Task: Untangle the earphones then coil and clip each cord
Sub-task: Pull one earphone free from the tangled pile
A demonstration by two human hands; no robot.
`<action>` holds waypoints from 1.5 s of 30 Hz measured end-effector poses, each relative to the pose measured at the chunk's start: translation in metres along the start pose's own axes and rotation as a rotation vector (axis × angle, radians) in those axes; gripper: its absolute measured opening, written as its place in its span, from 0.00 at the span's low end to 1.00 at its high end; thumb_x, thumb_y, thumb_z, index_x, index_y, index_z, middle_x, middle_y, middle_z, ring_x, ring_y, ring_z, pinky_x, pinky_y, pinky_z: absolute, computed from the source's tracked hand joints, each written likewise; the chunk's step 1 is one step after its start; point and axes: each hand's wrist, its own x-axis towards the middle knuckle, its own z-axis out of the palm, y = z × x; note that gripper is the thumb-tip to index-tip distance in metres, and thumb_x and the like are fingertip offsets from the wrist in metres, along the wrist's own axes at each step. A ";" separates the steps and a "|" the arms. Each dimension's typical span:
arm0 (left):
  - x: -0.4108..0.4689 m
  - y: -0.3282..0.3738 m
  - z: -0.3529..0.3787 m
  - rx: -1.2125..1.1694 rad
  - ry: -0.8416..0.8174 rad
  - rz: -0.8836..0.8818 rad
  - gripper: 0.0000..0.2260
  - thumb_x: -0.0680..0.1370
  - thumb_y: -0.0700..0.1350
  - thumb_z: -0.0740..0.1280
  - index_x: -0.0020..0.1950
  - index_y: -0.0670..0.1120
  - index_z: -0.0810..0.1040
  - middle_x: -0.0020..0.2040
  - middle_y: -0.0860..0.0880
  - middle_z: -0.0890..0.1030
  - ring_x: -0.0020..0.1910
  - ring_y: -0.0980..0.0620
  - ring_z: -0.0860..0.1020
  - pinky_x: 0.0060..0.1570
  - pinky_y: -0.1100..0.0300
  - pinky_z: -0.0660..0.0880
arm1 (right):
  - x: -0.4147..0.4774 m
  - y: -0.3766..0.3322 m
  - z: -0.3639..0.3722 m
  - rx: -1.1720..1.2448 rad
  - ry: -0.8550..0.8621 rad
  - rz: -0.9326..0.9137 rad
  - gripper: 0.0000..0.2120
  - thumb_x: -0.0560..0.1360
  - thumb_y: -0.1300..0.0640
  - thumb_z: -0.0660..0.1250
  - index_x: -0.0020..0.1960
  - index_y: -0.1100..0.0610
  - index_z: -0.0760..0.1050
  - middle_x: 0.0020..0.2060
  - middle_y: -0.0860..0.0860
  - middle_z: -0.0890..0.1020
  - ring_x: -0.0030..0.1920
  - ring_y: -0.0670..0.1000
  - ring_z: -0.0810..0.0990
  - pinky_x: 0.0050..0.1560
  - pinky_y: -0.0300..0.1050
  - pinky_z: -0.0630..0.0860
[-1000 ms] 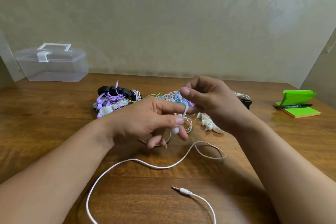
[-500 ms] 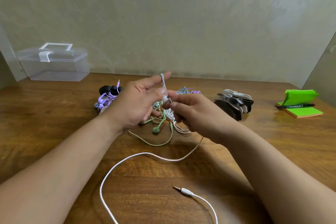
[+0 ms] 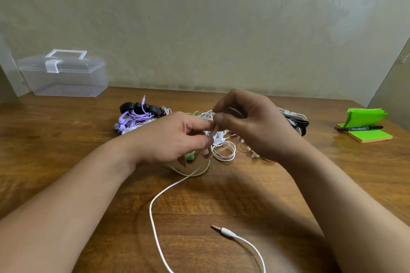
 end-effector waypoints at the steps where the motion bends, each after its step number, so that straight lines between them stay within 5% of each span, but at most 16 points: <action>1: -0.002 0.001 -0.001 -0.076 -0.017 -0.001 0.13 0.84 0.42 0.67 0.66 0.52 0.82 0.49 0.40 0.86 0.36 0.47 0.81 0.36 0.54 0.80 | 0.001 0.002 -0.002 0.103 -0.017 0.023 0.03 0.79 0.60 0.74 0.52 0.57 0.82 0.43 0.49 0.86 0.42 0.46 0.84 0.44 0.41 0.79; 3: -0.004 0.003 -0.003 -0.195 -0.035 0.025 0.15 0.83 0.41 0.66 0.69 0.50 0.80 0.50 0.38 0.85 0.28 0.45 0.71 0.28 0.64 0.74 | 0.002 0.004 -0.004 0.306 -0.043 0.086 0.06 0.79 0.57 0.72 0.54 0.59 0.82 0.40 0.51 0.85 0.37 0.46 0.80 0.39 0.40 0.75; 8: -0.003 0.001 -0.003 -0.379 -0.097 0.107 0.19 0.82 0.43 0.65 0.72 0.55 0.78 0.53 0.41 0.86 0.20 0.56 0.63 0.36 0.56 0.77 | 0.005 0.012 0.002 0.793 -0.121 0.248 0.09 0.78 0.56 0.66 0.53 0.59 0.81 0.37 0.51 0.82 0.33 0.46 0.77 0.34 0.39 0.73; 16: 0.006 -0.002 0.007 -0.645 0.125 0.156 0.19 0.79 0.44 0.67 0.70 0.54 0.80 0.53 0.41 0.87 0.19 0.59 0.61 0.24 0.69 0.70 | -0.001 0.006 0.033 0.600 -0.090 0.258 0.11 0.87 0.54 0.59 0.51 0.60 0.73 0.33 0.53 0.66 0.30 0.47 0.59 0.31 0.42 0.54; 23: 0.009 -0.006 -0.007 -0.772 0.307 0.160 0.18 0.82 0.44 0.64 0.71 0.54 0.80 0.51 0.44 0.85 0.20 0.58 0.58 0.24 0.69 0.57 | -0.003 0.006 0.033 0.282 -0.065 0.145 0.10 0.86 0.57 0.63 0.58 0.62 0.79 0.34 0.41 0.79 0.33 0.39 0.73 0.35 0.34 0.69; 27: 0.012 -0.001 0.004 -0.628 0.406 0.152 0.17 0.84 0.40 0.62 0.72 0.52 0.78 0.50 0.43 0.86 0.18 0.60 0.64 0.26 0.69 0.70 | -0.006 0.006 0.043 0.079 -0.137 0.102 0.07 0.85 0.58 0.65 0.54 0.57 0.81 0.38 0.53 0.80 0.38 0.48 0.74 0.40 0.50 0.72; 29: 0.014 -0.005 0.005 -0.397 0.485 0.150 0.18 0.85 0.39 0.63 0.73 0.53 0.76 0.50 0.45 0.87 0.26 0.61 0.76 0.31 0.64 0.75 | -0.006 0.007 0.043 -0.010 -0.139 0.100 0.08 0.85 0.57 0.65 0.50 0.58 0.80 0.36 0.47 0.80 0.36 0.53 0.75 0.40 0.52 0.74; 32: 0.014 -0.015 0.005 -0.114 0.508 0.140 0.19 0.84 0.41 0.66 0.73 0.57 0.76 0.49 0.51 0.88 0.43 0.58 0.80 0.37 0.57 0.78 | -0.004 0.009 0.037 -0.200 -0.097 0.121 0.10 0.84 0.52 0.66 0.45 0.53 0.78 0.31 0.43 0.76 0.31 0.45 0.71 0.36 0.44 0.68; 37: 0.016 -0.019 0.005 0.066 0.529 0.132 0.20 0.83 0.42 0.68 0.71 0.61 0.77 0.43 0.54 0.86 0.46 0.60 0.83 0.43 0.58 0.78 | -0.002 0.006 0.025 -0.462 -0.032 0.115 0.05 0.80 0.53 0.67 0.49 0.50 0.82 0.39 0.45 0.83 0.43 0.47 0.80 0.43 0.46 0.74; 39: 0.016 -0.024 -0.001 0.155 0.551 0.116 0.19 0.82 0.44 0.69 0.71 0.62 0.78 0.40 0.56 0.84 0.38 0.53 0.80 0.41 0.58 0.74 | 0.000 0.005 0.020 -0.457 0.003 0.095 0.05 0.81 0.52 0.67 0.50 0.49 0.82 0.42 0.45 0.84 0.46 0.50 0.81 0.48 0.49 0.77; 41: 0.013 -0.028 -0.007 0.216 0.515 0.091 0.19 0.82 0.45 0.69 0.70 0.63 0.78 0.38 0.58 0.82 0.41 0.48 0.82 0.42 0.57 0.73 | 0.000 0.003 0.016 -0.387 0.049 0.076 0.05 0.82 0.50 0.69 0.50 0.49 0.82 0.42 0.44 0.84 0.46 0.47 0.80 0.47 0.47 0.77; 45: 0.010 -0.023 -0.009 0.216 0.300 0.061 0.18 0.82 0.45 0.69 0.69 0.62 0.78 0.48 0.57 0.87 0.51 0.57 0.85 0.62 0.49 0.79 | 0.001 0.003 0.011 -0.289 0.125 0.016 0.05 0.81 0.49 0.71 0.50 0.50 0.83 0.42 0.42 0.84 0.46 0.42 0.80 0.44 0.38 0.75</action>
